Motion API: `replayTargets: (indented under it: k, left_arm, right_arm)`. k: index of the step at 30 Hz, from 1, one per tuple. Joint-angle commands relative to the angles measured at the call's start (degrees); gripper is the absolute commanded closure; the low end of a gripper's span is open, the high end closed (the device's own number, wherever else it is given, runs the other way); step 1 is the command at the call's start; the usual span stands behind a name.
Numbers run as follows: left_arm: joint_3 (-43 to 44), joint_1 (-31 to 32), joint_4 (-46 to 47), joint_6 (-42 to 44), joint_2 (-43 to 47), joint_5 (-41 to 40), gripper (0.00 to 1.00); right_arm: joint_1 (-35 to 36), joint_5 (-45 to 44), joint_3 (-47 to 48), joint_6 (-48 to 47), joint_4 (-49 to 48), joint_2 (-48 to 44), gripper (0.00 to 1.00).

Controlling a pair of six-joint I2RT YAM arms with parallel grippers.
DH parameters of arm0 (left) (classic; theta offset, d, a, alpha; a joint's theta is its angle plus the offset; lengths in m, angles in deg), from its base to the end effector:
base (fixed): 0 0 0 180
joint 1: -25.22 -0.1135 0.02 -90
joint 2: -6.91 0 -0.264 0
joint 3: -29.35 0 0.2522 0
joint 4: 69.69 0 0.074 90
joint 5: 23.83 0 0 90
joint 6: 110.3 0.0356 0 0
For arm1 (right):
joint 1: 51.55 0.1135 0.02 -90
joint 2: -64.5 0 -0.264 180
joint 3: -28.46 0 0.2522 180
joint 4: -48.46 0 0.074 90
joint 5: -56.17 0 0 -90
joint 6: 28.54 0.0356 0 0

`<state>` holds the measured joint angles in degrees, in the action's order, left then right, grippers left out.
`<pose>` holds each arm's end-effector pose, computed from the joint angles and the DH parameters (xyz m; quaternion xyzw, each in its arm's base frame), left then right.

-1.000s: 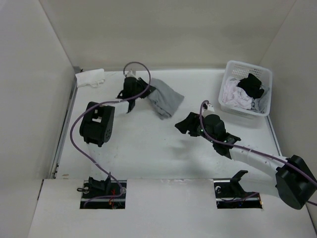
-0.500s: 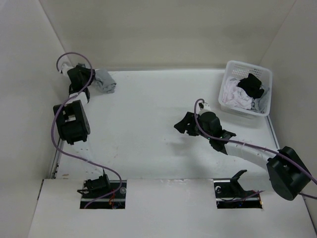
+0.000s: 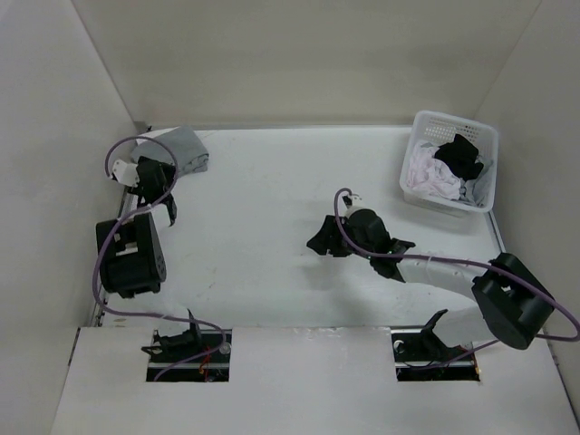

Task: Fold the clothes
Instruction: Neatly place the folded tank top to the corner

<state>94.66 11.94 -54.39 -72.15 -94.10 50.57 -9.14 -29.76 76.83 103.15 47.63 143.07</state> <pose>0.3645 0.0959 0.1877 -0.5032 0.6440 -0.0816 0.5705 0.2058 0.1914 0.1917 -0.0233 0.8626 0.3606 0.3540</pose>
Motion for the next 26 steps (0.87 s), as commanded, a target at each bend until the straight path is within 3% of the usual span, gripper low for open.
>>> replayTargets:
  k: [1, 3, 4, 7, 9, 13, 15, 20, 22, 26]
  left_arm:
    - [-6.35, 3.11, 4.17, -0.79, 10.02, -13.12, 0.46]
    - [-9.96, 6.62, 1.98, -0.62, 15.38, -17.96, 0.46]
    - [-11.46, 8.73, 0.66, -0.09, 18.02, -19.63, 0.46]
    - [-13.58, 17.60, -1.02, 4.11, 23.04, -21.32, 0.46]
    - [-13.23, 25.67, -1.72, 8.85, 24.19, -20.45, 0.44]
    - [-9.81, 40.45, -7.15, 13.36, 22.01, -15.18, 0.41]
    - [-7.00, 45.38, -11.37, 11.96, 19.20, -11.41, 0.38]
    - [-5.93, 52.59, -11.49, 7.21, 11.56, -0.33, 0.40]
    - [-6.11, 54.62, -10.17, 6.33, 8.48, 1.26, 0.43]
    - [-5.58, 58.31, -8.67, 4.49, 4.07, 3.11, 0.41]
  right_arm:
    - [0.34, -0.82, 1.51, -1.70, -2.81, -2.27, 0.46]
    - [0.17, -1.52, 0.73, -1.70, -2.73, -3.24, 0.80]
    - [0.08, -2.22, 0.37, -1.70, -2.72, -3.50, 0.91]
    - [-0.01, -4.86, 0.37, -2.14, -1.67, -3.68, 0.96]
    - [-0.01, -7.40, -0.07, -2.40, -1.41, -4.47, 0.88]
    - [-0.79, -11.71, -2.35, -2.58, -1.32, -7.98, 0.47]
    - [-1.67, -13.82, -3.84, -2.67, -1.32, -10.17, 0.36]
    - [-4.57, -17.52, -7.36, -2.23, -1.84, -14.57, 0.28]
    - [-5.45, -18.14, -8.41, -2.32, -2.28, -15.46, 0.27]
    - [-6.77, -19.02, -10.35, -2.49, -5.18, -15.55, 0.27]
